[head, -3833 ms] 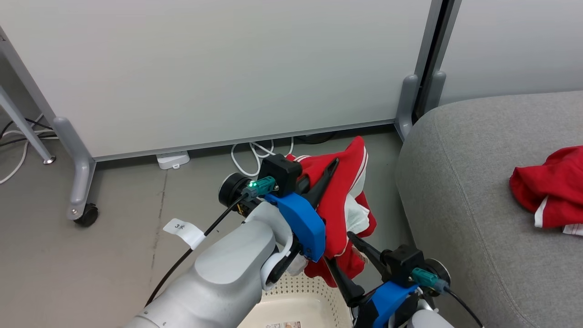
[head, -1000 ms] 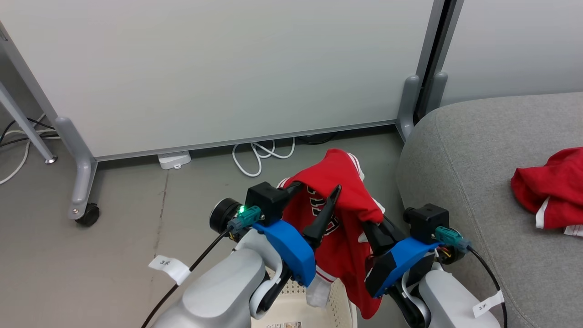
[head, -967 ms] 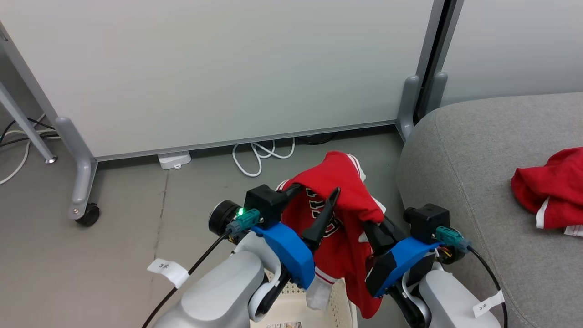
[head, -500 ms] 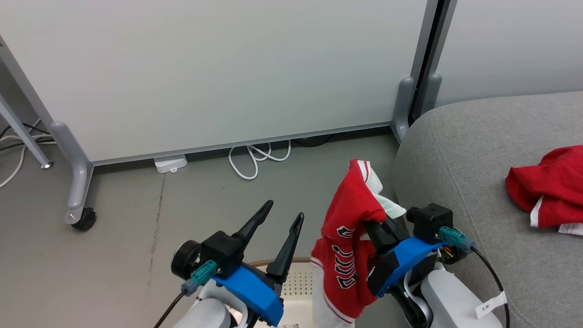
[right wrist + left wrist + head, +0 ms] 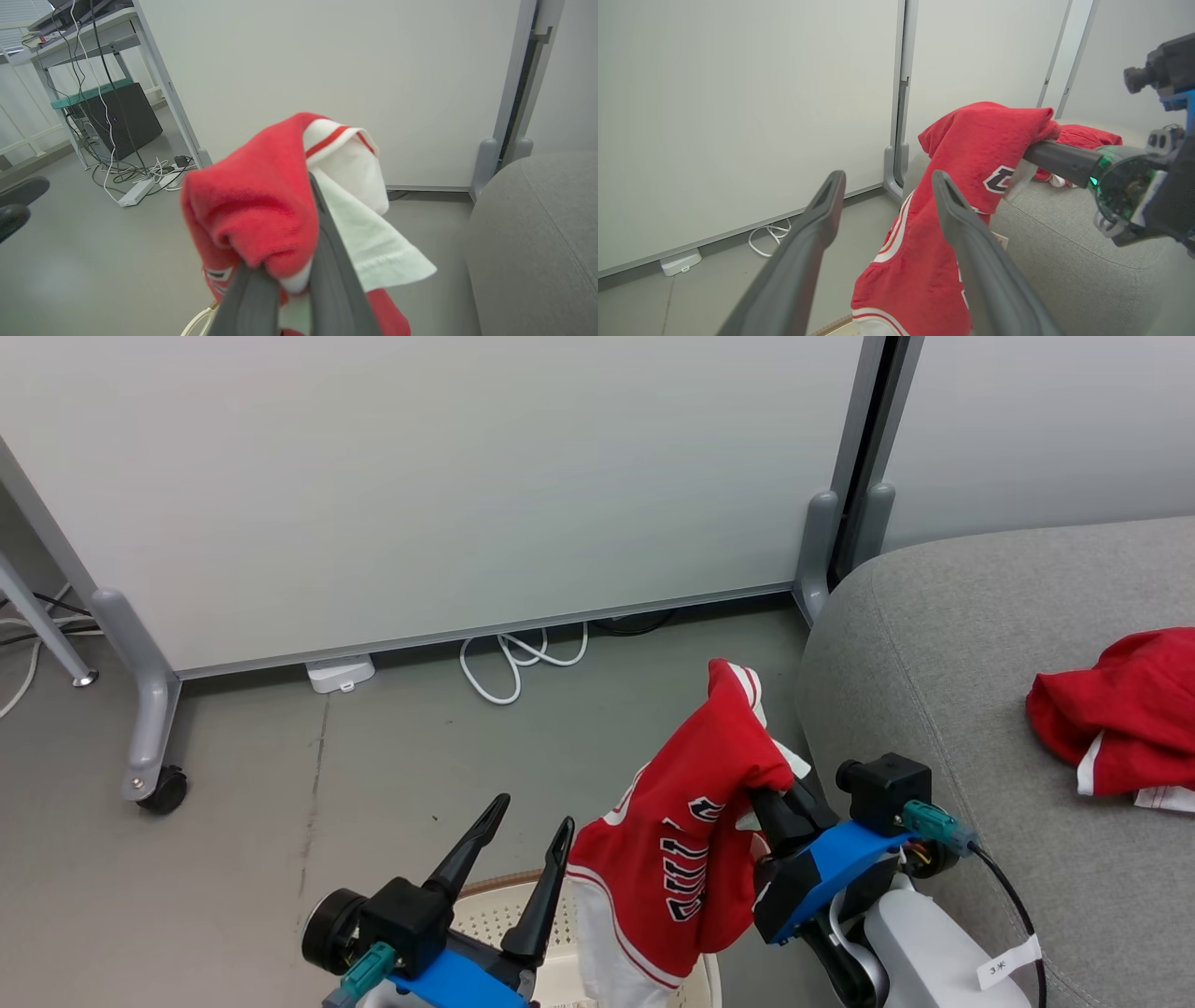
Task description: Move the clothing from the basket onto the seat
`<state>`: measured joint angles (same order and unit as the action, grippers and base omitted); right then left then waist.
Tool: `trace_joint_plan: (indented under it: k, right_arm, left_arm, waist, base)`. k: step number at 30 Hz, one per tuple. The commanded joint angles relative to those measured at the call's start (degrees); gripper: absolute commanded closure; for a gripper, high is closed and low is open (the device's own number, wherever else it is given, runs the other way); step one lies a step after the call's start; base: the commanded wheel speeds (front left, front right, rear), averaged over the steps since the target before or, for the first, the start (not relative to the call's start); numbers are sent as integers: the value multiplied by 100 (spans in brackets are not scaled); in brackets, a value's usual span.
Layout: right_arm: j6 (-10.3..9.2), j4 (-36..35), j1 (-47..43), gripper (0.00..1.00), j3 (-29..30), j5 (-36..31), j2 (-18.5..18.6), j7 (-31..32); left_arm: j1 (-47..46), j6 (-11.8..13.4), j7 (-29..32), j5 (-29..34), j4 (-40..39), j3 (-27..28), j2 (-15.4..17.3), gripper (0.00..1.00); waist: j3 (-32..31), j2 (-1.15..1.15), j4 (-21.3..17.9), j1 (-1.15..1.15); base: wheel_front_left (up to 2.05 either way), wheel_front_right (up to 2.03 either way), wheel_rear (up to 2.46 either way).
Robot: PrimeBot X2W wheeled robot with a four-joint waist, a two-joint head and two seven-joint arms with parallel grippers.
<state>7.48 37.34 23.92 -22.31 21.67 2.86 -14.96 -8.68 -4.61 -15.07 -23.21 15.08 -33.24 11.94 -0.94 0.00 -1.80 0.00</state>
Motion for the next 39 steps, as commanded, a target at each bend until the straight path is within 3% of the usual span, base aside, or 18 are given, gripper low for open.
trace_joint_plan:
  k: [1,9,18,39]
  right_arm:
    - [4,-36,-66,100,16,17,5,-33]
    - [4,-17,-40,100,-11,23,5,-33]
    - [4,-27,15,100,14,25,5,-34]
    - [4,-13,26,100,112,-41,2,-34]
  left_arm:
    - [135,-54,-15,107,-64,140,-36,0]
    - [337,-195,-15,356,-101,462,-184,0]
    - [378,-263,-15,486,-104,592,-317,0]
    - [313,-305,-15,503,-179,520,-387,0]
  waist:
    - [-1,0,-15,0]
    - [34,0,-171,0]
    - [55,0,-617,0]
    - [133,0,-2276,0]
  base:
    - [0,0,0]
    - [0,0,0]
    - [0,0,0]
    - [0,0,0]
